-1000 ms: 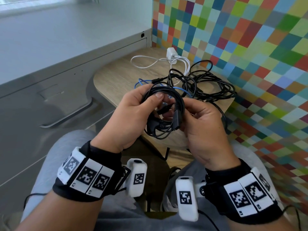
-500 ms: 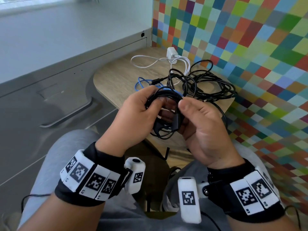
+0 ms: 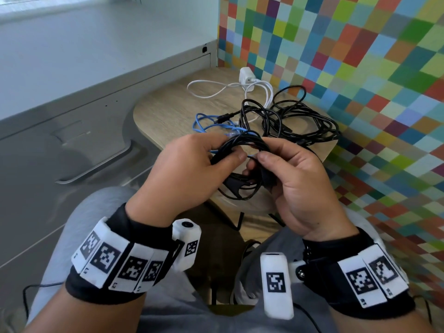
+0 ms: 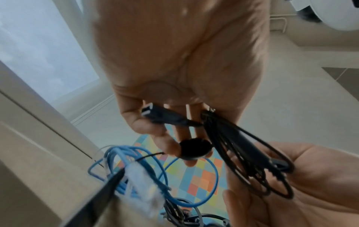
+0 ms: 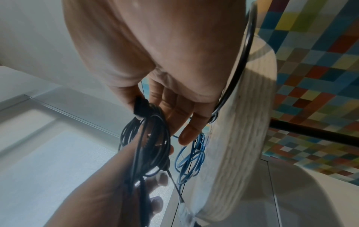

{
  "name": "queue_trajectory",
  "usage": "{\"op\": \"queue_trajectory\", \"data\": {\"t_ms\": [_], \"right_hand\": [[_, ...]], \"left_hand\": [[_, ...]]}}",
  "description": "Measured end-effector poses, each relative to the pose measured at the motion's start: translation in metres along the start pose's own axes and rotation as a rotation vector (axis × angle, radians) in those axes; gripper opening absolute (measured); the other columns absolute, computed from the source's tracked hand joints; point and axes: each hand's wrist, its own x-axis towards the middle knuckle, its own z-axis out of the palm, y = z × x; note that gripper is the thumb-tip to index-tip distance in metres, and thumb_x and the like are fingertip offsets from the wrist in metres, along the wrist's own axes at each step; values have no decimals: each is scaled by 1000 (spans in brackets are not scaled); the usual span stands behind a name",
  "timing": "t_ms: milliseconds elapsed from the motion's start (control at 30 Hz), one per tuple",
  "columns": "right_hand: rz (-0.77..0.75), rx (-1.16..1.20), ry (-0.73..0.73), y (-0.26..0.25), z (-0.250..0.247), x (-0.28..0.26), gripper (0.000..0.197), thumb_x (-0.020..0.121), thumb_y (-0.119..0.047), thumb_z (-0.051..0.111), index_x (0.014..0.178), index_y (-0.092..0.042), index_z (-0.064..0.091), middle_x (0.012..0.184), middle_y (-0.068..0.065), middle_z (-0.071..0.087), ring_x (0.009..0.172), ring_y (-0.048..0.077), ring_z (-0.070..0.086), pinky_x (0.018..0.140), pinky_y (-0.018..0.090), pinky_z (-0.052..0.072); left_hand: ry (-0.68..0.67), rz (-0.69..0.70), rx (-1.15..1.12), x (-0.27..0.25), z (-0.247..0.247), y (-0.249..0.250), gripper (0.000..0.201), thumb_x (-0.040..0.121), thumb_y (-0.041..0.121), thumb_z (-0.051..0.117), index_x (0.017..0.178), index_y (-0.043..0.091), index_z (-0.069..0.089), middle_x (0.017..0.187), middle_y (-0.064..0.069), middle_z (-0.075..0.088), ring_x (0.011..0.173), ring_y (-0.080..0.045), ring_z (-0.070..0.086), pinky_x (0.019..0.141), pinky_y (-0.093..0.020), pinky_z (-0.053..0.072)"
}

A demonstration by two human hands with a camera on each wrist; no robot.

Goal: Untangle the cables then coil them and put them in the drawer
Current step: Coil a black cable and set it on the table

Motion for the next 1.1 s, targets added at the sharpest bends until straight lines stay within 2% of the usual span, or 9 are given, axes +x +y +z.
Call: {"op": "queue_trajectory", "data": {"t_ms": [67,200,300,400,500,600,733,967,1100], "right_hand": [[-9,-8,16,0,0,0,24,97,7,57,115,-2,69,91,12,76,72,18,70,70,29,61],[-23,-56,-4,2,1,-2,27,97,8,58,112,-9,71,83,11,75,73,20,71,71,27,59],[-23,-91,-19,1,2,-3,28,96,7,59,112,-12,72,84,10,75,76,20,72,71,27,59],[-31,-145,-33,0,2,-3,29,95,7,62,111,-15,72,84,7,76,80,19,74,70,27,59],[-38,-183,-32,1,3,-3,29,94,7,64,109,-17,72,85,7,76,80,17,75,67,26,59],[-42,-202,-14,2,3,-2,29,93,6,66,107,-18,73,87,12,74,80,20,75,64,27,58],[-53,-211,43,5,1,0,27,92,5,69,112,-12,73,91,11,76,82,21,75,69,35,61],[-32,-215,44,1,-2,0,26,91,6,70,107,-14,71,86,6,78,76,18,75,52,30,59],[-20,-251,31,1,-4,1,25,92,5,69,112,-11,70,81,3,76,68,13,72,50,29,57]], "left_hand": [[12,68,79,-1,-3,0,14,87,54,70,97,46,73,78,32,63,82,2,57,72,-21,45],[-64,103,37,2,-1,-4,12,87,37,74,99,37,75,88,16,65,92,-9,61,83,-32,48],[-104,9,-209,3,0,-4,4,93,29,73,89,28,73,79,13,70,75,-6,65,72,-33,53],[-71,-60,-420,2,3,-2,21,96,15,69,79,27,66,64,13,60,62,-3,55,64,-23,48],[-66,-143,-709,4,5,-3,18,92,5,73,89,21,67,69,9,66,64,-7,60,71,-29,54],[-134,-171,-948,4,3,-7,26,81,1,78,100,16,66,74,3,68,65,-8,62,67,-23,55],[-214,-213,-1154,4,-2,-10,35,83,4,63,118,6,63,79,-4,67,67,-12,63,63,-25,57],[-86,-232,-1082,6,6,-10,37,80,8,70,117,7,70,85,-8,71,73,-13,67,71,-24,58],[-69,-212,-999,6,6,-11,37,79,13,72,115,11,72,96,-11,73,80,-14,69,77,-26,58]]}}
